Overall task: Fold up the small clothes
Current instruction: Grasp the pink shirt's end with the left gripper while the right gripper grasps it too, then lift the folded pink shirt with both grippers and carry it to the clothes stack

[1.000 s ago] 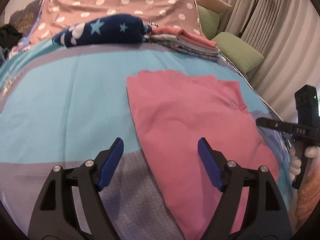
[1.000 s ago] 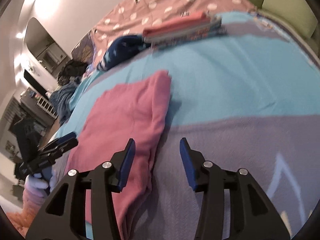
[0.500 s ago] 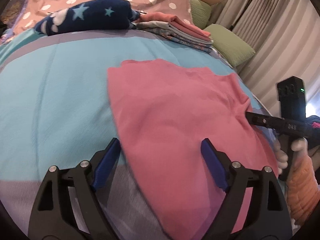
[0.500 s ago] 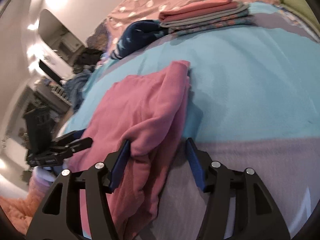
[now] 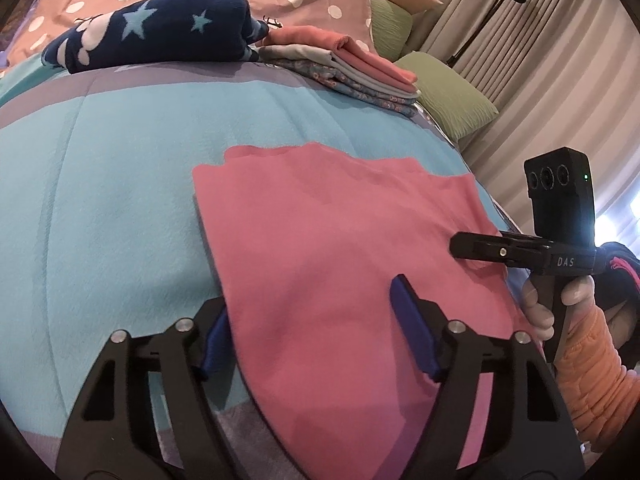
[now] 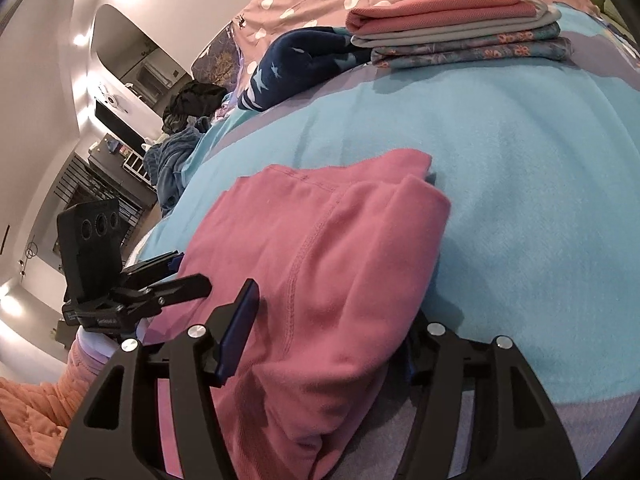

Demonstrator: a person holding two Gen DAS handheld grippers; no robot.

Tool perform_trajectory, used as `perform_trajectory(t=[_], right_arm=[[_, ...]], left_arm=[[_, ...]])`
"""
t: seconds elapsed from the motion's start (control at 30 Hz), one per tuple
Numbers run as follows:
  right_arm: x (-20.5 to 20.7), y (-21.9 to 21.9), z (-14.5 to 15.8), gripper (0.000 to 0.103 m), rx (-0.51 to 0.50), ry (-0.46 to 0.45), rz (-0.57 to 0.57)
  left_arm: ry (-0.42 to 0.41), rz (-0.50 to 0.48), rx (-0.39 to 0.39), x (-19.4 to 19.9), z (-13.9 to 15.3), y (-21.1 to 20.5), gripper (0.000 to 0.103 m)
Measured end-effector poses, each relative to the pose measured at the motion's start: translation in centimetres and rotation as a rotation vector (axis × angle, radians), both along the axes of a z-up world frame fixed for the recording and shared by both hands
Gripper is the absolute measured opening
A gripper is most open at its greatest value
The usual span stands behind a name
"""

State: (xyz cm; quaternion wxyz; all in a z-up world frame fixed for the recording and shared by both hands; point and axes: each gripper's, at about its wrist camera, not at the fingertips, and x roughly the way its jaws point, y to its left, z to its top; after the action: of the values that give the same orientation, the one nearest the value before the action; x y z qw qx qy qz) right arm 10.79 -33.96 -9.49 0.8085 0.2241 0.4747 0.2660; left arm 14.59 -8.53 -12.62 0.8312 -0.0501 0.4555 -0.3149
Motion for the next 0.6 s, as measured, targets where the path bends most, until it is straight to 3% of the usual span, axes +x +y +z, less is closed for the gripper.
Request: perform_trajectory(t=[0.17,0.3,0.4,0.47,0.53,0.6], right_arm=[[-1.8,0.0,0.2,0.061,-0.011,0.001,0.044],[-0.3,0.7,-0.1,0.061,0.003,0.004,0.032],[0.6,1.7,-0.1,0.058,-0.040,-0.032,0.001],[0.6,2.3,0.2,0.039,-0.097,-0.043,-0.030],[0.3,2.7,0.7,0.026,-0.134,-0.059,-0.047],[-0.8,3.3,2.0,0.021,-0.187,-0.107,-0.069]], left_arm=[[0.000,-0.032,0.012,-0.9,0.0,0.2,0.071],[0.007,-0.036,-0.004,-0.1,-0.2,-0.1,0.071],[-0.006,-0.030,-0.005,0.5,-0.3,-0.6,0.069],[-0.015,0.002,0.013,0.7,-0.1,-0.8,0.048],[-0.022,0.024,0.019,0.5,0.4,-0.9,0.036],[-0.066,0.049,0.068,-0.3,1.4,-1.4,0.029]])
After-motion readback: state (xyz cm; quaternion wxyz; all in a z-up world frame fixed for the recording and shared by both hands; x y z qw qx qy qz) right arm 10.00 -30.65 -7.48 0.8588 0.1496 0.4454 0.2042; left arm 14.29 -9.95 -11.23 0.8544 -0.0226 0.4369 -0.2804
